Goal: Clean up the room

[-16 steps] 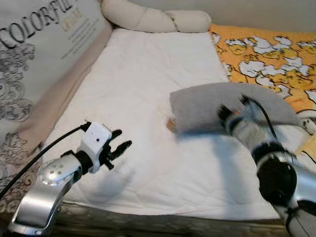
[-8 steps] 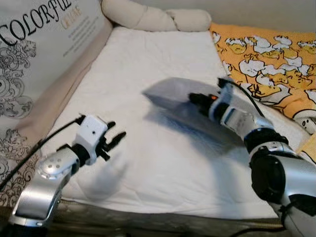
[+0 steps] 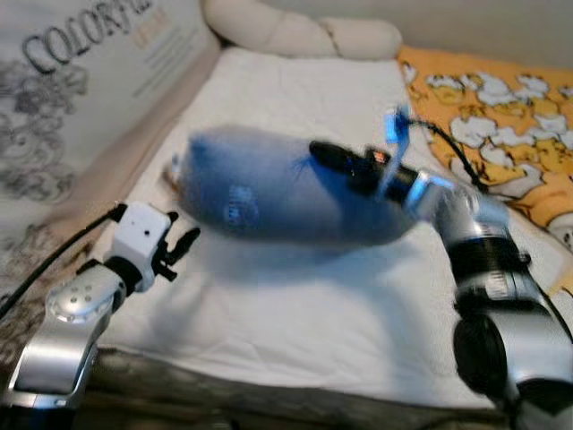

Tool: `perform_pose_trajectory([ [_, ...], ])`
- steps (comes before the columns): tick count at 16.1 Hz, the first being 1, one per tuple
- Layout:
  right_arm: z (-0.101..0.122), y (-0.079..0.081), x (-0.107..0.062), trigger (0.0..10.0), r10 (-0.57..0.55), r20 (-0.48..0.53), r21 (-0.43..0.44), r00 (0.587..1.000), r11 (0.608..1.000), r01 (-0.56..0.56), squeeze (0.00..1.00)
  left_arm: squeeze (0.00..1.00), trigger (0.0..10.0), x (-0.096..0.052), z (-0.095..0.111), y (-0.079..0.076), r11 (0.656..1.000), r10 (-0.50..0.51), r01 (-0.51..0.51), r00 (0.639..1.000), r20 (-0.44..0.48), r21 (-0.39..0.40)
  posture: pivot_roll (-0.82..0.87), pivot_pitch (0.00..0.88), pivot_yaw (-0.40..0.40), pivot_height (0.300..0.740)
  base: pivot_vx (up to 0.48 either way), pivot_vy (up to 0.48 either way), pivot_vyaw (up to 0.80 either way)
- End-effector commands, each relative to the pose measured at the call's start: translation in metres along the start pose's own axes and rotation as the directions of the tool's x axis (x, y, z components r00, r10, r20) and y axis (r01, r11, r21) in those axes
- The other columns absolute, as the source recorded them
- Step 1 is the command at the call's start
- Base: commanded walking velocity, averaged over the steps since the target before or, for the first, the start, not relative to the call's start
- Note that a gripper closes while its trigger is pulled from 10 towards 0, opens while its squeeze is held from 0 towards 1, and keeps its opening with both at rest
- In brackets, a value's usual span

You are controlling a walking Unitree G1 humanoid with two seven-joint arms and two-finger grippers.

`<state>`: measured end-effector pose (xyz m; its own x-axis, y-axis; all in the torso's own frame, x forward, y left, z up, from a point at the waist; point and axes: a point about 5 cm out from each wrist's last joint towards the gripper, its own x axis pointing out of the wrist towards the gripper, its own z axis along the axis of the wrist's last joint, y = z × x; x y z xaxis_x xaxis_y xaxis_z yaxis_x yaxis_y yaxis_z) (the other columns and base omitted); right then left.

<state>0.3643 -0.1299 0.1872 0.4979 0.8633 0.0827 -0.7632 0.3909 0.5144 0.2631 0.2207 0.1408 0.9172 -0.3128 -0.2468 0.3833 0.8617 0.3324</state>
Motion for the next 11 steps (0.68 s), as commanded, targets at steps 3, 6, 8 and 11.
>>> perform_pose_trajectory([
  [3,0.008,-0.009,-0.041,0.0,-0.036,-0.002,-0.07,0.999,0.997,0.036,0.0,0.0,10.0,-0.01,-0.009,0.014,0.997,0.07,-0.071,0.997,-0.03,-0.012,0.12,0.0,-0.057,0.74,0.0,0.0,0.0],
  [6,-0.027,-0.039,-0.087,0.0,-0.276,-0.128,-0.09,0.952,0.96,0.266,0.0,0.0,10.0,-0.024,-0.006,0.019,0.994,0.021,-0.017,0.999,0.039,-0.106,0.12,0.0,-0.053,0.74,0.0,0.0,0.0],
  [8,-0.051,-0.046,-0.101,0.0,-0.351,-0.223,-0.107,0.909,0.936,0.335,0.0,0.0,10.0,-0.024,-0.006,0.026,0.99,0.042,-0.035,0.998,0.05,-0.139,0.12,0.0,-0.05,0.74,0.0,0.0,0.0],
  [11,-0.083,-0.053,-0.12,0.0,-0.437,-0.35,-0.159,0.829,0.899,0.407,0.0,0.0,10.0,-0.003,-0.004,0.027,0.983,0.073,-0.067,0.997,0.033,-0.168,0.11,0.0,-0.049,0.74,0.0,0.0,0.0],
])
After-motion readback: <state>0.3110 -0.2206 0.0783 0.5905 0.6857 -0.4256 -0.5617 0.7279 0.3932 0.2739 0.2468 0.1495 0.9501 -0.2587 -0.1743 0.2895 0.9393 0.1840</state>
